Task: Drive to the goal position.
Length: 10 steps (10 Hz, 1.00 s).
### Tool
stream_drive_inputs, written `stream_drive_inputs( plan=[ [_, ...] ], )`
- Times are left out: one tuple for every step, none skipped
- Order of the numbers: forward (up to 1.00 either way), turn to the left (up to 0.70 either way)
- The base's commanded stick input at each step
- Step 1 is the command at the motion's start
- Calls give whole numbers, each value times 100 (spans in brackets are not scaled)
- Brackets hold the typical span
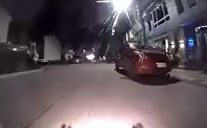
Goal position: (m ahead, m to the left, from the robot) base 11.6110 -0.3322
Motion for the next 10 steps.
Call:
stream_drive_inputs(
  plan=[
    [60,0],
    [60,-1],
    [60,-6],
    [60,-15],
    [60,-14],
    [60,-1],
    [60,0],
    [60,0],
    [60,0],
    [60,0]
  ],
)
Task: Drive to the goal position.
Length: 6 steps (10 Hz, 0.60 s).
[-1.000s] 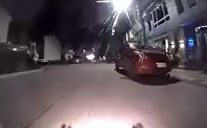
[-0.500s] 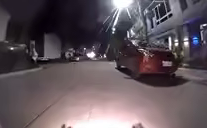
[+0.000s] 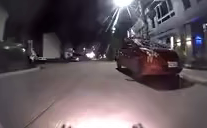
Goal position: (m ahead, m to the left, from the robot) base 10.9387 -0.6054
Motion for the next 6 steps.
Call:
stream_drive_inputs(
  plan=[
    [60,0],
    [60,0],
    [60,0],
    [60,0],
    [60,0],
    [60,-1]
  ],
)
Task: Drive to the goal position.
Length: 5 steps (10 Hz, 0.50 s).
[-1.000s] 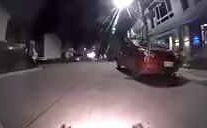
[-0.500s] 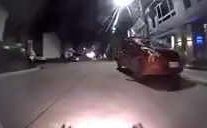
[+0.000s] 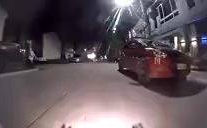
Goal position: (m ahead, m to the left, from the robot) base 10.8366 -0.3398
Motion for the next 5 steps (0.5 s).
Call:
stream_drive_inputs(
  plan=[
    [60,-12],
    [60,-15],
    [60,-15],
    [60,-7],
    [60,-3]
  ],
)
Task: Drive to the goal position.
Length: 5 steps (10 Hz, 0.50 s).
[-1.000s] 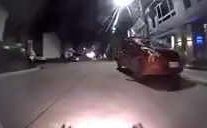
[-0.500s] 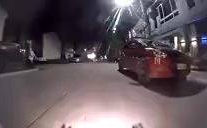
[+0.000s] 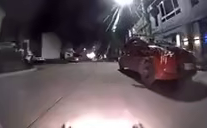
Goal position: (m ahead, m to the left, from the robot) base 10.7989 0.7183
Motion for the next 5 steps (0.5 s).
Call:
stream_drive_inputs(
  plan=[
    [60,-2],
    [60,-2],
    [60,-2],
    [60,-2],
    [60,-2]
  ],
)
